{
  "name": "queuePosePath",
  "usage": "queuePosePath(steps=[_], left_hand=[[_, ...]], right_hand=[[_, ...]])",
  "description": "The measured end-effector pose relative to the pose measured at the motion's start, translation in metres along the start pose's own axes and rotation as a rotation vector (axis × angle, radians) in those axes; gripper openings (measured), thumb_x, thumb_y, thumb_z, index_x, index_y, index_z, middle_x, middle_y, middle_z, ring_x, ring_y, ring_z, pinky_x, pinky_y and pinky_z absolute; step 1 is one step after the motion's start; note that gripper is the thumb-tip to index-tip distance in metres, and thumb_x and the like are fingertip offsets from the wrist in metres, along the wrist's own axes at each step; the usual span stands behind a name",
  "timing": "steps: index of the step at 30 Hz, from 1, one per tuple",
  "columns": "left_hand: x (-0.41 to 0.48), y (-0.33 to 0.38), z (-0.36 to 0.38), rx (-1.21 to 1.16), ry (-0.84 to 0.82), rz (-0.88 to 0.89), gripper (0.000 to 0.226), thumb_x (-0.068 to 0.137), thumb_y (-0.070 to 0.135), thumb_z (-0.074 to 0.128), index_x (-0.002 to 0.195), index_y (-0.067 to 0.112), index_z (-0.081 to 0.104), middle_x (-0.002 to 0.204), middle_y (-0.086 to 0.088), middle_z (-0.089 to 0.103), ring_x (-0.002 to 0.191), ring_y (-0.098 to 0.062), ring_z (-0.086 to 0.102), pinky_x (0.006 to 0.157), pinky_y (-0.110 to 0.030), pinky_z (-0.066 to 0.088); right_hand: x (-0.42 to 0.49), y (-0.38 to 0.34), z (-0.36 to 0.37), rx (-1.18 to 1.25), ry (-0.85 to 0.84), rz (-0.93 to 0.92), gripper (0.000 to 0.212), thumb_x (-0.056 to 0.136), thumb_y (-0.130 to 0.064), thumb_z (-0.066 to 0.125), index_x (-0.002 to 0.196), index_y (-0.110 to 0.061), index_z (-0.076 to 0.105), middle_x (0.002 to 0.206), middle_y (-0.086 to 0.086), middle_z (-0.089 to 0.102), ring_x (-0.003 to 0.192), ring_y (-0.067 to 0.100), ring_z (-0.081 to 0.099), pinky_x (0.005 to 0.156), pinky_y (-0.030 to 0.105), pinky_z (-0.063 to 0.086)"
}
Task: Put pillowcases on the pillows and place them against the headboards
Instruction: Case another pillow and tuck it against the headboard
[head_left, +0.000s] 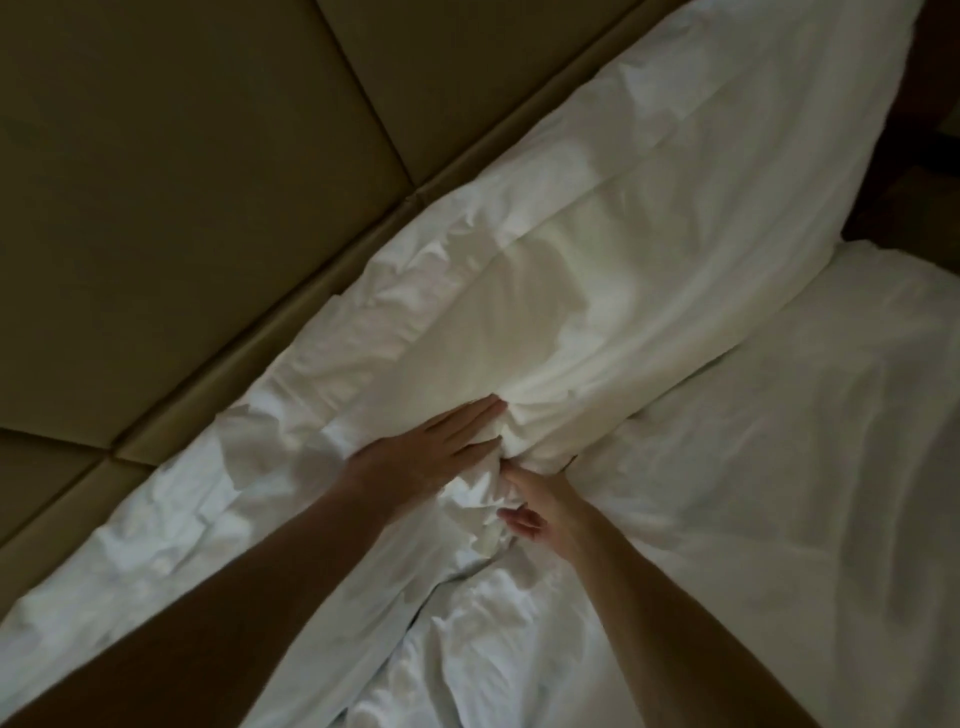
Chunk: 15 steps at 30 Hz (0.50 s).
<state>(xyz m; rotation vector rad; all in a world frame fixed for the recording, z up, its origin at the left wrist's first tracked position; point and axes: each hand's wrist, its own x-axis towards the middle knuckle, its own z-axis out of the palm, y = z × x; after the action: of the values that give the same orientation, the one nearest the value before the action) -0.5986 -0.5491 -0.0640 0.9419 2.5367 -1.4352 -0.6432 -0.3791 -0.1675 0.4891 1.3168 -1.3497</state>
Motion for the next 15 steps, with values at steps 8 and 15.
queuePosePath(steps=[8, 15], left_hand=[[0.015, -0.001, 0.005, 0.131, -0.095, -0.009, 0.078, 0.101, 0.058, 0.029, 0.157, 0.011, 0.004, 0.16, -0.027, -0.009, 0.134, -0.063, -0.027, 0.103, -0.072, -0.027], [0.021, 0.03, -0.008, -0.203, -0.141, -0.262, 0.075, 0.094, 0.052, 0.048, 0.157, 0.023, 0.019, 0.163, -0.013, -0.009, 0.149, -0.025, -0.014, 0.113, -0.049, -0.028]], right_hand=[[0.0, 0.001, -0.019, 0.059, 0.441, -0.285, 0.017, 0.083, -0.008, 0.066, 0.068, -0.004, 0.062, 0.055, 0.004, 0.059, 0.046, 0.017, 0.052, 0.038, 0.02, 0.036], [-0.002, -0.002, -0.046, -0.1, 0.218, -0.22, 0.019, 0.093, -0.012, 0.058, 0.107, -0.002, 0.068, 0.104, 0.01, 0.07, 0.093, 0.018, 0.067, 0.081, 0.026, 0.051]])
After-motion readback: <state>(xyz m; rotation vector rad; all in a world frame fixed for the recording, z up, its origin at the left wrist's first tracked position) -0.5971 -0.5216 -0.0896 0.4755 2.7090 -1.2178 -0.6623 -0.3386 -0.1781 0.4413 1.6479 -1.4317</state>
